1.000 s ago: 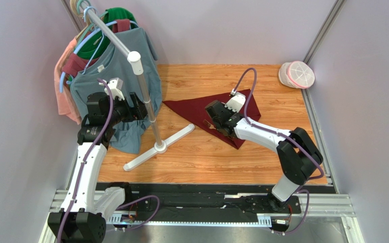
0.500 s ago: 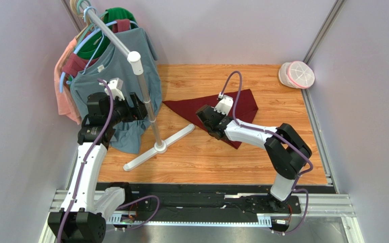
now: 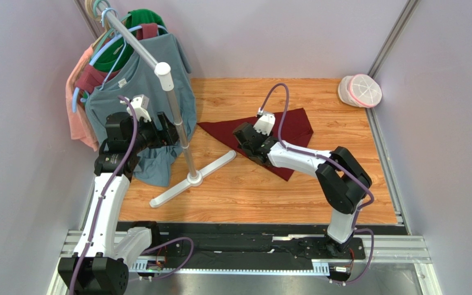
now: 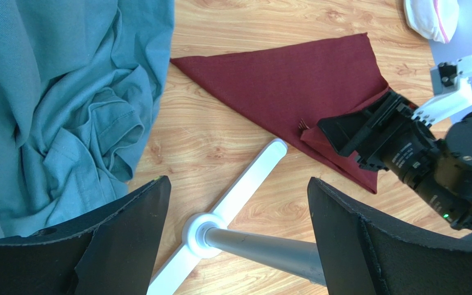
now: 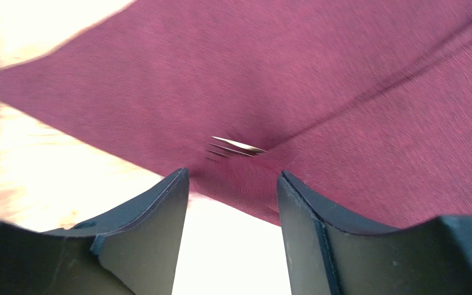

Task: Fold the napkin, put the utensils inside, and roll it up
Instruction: Fold the napkin

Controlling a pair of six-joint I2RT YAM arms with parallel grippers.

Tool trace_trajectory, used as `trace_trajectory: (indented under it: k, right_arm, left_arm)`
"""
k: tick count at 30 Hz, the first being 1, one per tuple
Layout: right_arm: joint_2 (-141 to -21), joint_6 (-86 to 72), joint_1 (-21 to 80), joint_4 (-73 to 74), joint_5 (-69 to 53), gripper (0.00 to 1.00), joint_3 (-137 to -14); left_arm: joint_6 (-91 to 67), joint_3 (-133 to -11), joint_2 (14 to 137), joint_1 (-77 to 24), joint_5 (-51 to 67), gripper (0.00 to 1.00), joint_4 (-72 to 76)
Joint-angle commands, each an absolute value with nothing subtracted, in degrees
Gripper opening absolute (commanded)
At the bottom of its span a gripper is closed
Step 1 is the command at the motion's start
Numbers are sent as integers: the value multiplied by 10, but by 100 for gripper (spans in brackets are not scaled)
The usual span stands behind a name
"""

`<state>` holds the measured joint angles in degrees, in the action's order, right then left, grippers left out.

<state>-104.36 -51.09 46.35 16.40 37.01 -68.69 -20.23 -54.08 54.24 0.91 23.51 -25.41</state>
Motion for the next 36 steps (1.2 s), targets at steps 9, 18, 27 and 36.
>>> trace_trajectory:
  k: [9,18,27,36]
  right_arm:
    - [-839,-416,374,156,241,84,-601]
    - [-834,-210,359,65,-32,80,-517]
    - [-945,-45,395,89,25,88,-628]
    - [-1020,16,401,112,53,86,-685]
  left_arm:
    - [-207,-539,543,11,247,91,-231]
    - [-213,-529,545,10,232,89,-225]
    - [-204,-532,554,10,220,89,-235]
    - [-201,-534,562,9,214,89,-238]
